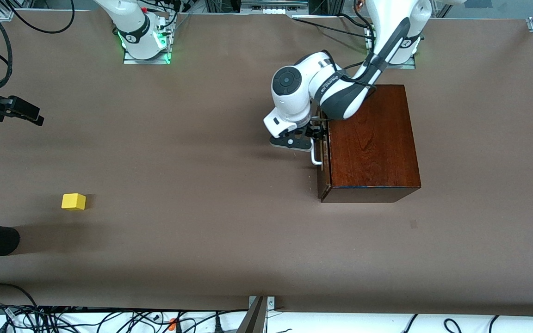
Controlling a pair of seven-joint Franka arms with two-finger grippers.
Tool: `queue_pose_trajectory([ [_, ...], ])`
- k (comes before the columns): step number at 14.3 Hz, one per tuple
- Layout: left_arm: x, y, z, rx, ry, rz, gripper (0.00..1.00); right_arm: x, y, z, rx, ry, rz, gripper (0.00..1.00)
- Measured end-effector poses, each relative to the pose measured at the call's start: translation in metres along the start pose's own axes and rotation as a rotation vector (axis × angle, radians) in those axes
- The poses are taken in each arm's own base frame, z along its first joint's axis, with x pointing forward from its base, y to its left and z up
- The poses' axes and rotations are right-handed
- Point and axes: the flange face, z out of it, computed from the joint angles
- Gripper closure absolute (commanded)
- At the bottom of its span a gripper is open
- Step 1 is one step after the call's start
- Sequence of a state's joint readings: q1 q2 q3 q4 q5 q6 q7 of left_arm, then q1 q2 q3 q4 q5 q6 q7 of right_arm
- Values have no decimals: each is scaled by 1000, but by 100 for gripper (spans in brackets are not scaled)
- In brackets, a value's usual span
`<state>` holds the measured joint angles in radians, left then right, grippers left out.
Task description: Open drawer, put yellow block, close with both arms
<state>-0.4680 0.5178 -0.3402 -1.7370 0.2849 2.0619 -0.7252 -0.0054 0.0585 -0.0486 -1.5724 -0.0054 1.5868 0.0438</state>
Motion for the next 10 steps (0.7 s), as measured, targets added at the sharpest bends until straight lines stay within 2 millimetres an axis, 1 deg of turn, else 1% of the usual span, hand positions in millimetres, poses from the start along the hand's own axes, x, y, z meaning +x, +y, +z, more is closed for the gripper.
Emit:
queue_pose_trajectory([
  [3, 3, 15, -2, -8, 11, -16, 0, 0, 0, 0, 0, 0, 0, 0],
  [5, 4, 20, -2, -3, 14, -24, 0, 0, 0, 0, 0, 0, 0, 0],
  [7, 5, 40, -9, -34, 42, -24, 0, 0, 0, 0, 0, 0, 0, 0],
  [8, 6, 45, -9, -32, 44, -22, 0, 0, 0, 0, 0, 0, 0, 0],
  [10, 7, 48, -8, -29, 40, -24, 0, 0, 0, 0, 0, 0, 0, 0],
])
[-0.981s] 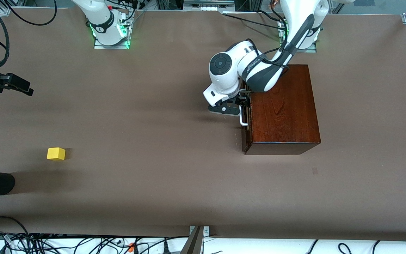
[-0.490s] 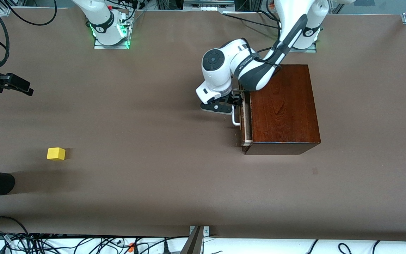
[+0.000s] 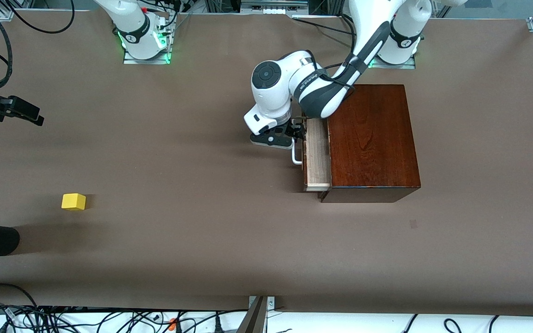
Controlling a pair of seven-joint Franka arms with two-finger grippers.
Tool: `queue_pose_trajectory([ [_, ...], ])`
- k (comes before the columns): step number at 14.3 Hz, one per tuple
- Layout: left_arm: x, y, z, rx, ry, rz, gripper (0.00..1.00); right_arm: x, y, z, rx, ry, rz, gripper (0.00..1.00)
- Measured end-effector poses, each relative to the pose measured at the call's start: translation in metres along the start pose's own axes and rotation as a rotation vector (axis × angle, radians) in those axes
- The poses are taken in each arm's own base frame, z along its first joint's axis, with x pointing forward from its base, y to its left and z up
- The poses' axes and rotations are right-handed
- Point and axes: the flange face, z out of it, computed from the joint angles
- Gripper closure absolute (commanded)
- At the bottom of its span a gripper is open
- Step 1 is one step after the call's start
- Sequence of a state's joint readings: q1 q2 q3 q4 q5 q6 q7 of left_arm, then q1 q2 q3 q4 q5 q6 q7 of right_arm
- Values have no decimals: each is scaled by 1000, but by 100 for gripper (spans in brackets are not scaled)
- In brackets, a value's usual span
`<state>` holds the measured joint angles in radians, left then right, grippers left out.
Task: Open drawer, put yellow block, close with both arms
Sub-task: 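Pull the drawer open by its handle with the left gripper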
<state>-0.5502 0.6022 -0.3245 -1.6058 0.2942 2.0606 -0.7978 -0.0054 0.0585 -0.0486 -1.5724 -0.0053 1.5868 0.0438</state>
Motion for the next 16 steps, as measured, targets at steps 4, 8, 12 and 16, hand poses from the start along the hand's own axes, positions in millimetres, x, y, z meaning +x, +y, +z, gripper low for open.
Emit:
queue_pose_trajectory([
  [4, 1, 6, -2, -19, 17, -21, 0, 0, 0, 0, 0, 0, 0, 0],
  [8, 2, 8, -3, -25, 21, -39, 0, 0, 0, 0, 0, 0, 0, 0],
  [12, 7, 17, -7, -66, 22, -68, 0, 0, 0, 0, 0, 0, 0, 0],
  [16, 11, 26, -13, -100, 37, -73, 0, 0, 0, 0, 0, 0, 0, 0],
])
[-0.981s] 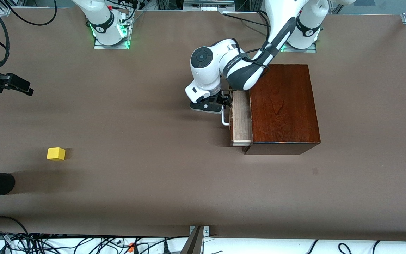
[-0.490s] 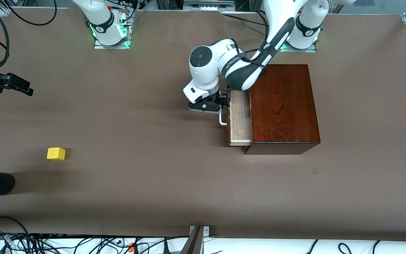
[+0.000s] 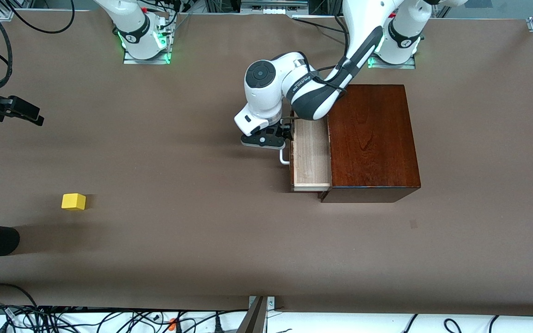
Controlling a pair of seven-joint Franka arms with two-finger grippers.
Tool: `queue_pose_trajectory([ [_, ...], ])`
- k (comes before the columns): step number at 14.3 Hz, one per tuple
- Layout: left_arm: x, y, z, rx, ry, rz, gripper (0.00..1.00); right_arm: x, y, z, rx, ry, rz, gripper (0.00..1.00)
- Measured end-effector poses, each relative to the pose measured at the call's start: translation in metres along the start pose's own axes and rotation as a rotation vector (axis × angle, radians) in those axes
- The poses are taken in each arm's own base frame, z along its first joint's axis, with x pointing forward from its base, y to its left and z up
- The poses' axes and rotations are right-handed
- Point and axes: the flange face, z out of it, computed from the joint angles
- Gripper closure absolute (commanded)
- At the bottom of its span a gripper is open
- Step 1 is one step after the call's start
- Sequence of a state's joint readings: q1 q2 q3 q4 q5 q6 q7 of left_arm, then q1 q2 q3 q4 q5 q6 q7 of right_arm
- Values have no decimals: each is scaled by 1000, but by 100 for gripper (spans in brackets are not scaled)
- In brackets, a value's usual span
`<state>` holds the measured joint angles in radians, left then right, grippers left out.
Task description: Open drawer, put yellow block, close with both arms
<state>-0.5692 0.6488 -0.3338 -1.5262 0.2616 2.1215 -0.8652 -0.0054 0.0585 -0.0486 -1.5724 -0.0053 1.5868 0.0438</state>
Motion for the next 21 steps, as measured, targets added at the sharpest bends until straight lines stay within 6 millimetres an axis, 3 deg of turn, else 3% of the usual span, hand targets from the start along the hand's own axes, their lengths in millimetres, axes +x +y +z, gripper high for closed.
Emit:
queue_pose_trajectory([
  [2, 3, 0, -9, 15, -9, -5, 0, 0, 0, 0, 0, 0, 0, 0],
  [5, 10, -8, -39, 93, -64, -25, 0, 0, 0, 0, 0, 0, 0, 0],
  [7, 13, -17, -67, 138, -90, -43, 0, 0, 0, 0, 0, 0, 0, 0],
  [9, 18, -39, -106, 175, -99, -77, 0, 0, 0, 0, 0, 0, 0, 0],
  [14, 44, -150, -188, 166, -199, -193, 0, 2, 5, -1, 0, 13, 10, 0],
  [17, 57, -224, -216, 130, -260, -96, 0, 9, 34, 1, -2, 38, 53, 0],
  [21, 69, -327, -255, 84, -267, 35, 0, 52, 58, 20, -23, 88, 39, 0],
])
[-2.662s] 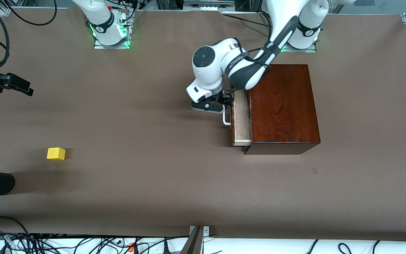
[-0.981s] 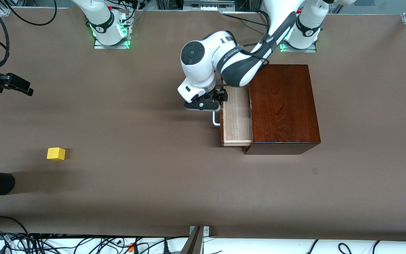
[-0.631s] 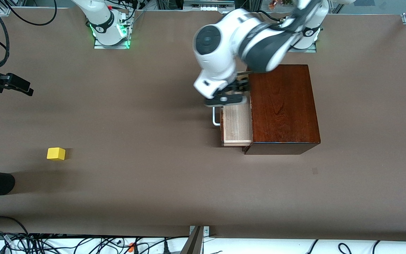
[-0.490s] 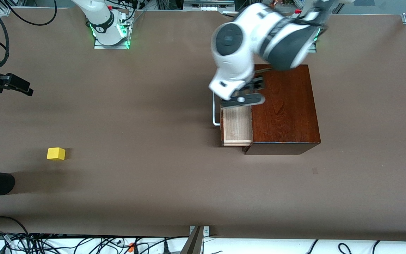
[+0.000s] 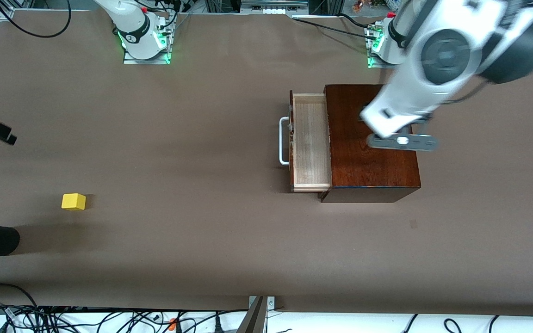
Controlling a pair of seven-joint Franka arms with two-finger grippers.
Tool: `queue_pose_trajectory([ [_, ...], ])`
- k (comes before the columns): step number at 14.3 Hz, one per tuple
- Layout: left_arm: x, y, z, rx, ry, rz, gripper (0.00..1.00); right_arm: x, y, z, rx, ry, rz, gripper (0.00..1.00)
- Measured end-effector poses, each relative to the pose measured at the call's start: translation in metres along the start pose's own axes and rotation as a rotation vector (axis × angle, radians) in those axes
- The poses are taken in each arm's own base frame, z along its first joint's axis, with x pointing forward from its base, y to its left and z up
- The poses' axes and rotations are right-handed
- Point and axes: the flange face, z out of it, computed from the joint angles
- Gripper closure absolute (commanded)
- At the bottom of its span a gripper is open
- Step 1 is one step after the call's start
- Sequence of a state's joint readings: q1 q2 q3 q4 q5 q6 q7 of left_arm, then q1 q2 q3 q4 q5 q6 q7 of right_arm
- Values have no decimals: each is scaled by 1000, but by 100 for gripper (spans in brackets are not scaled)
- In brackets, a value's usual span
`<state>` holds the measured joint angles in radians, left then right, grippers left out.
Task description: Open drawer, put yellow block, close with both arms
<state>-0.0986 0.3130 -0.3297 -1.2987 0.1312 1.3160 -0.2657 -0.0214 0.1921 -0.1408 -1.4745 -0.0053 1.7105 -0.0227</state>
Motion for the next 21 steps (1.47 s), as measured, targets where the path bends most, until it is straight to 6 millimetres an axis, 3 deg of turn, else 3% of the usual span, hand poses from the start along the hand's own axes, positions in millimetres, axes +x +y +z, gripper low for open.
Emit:
queue_pose_trajectory([
  [4, -16, -89, -15, -20, -30, 71, 0, 54, -2, 58, -27, -27, -52, 0],
  [7, -24, -132, -27, -20, 41, -5, 0, 81, -9, 122, -34, -73, -117, 0],
  [10, -31, -169, -13, -63, 145, -73, 0, 96, -14, 192, -23, -95, -145, 0],
  [13, -48, -173, -9, -61, 191, -85, 0, 102, -13, 265, -20, -64, -164, 0],
  [16, -53, -168, -15, -57, 219, -78, 0, 89, 1, 336, -27, -19, -182, 0],
  [18, -53, -165, -15, -57, 220, -75, 0, 76, 16, 367, -26, -34, -185, 0],
  [20, -53, -164, -15, -57, 222, -72, 0, 69, 25, 381, -21, -58, -180, 2],
  [21, -53, -162, -16, -56, 224, -70, 0, 66, 25, 385, -19, -68, -180, 36],
])
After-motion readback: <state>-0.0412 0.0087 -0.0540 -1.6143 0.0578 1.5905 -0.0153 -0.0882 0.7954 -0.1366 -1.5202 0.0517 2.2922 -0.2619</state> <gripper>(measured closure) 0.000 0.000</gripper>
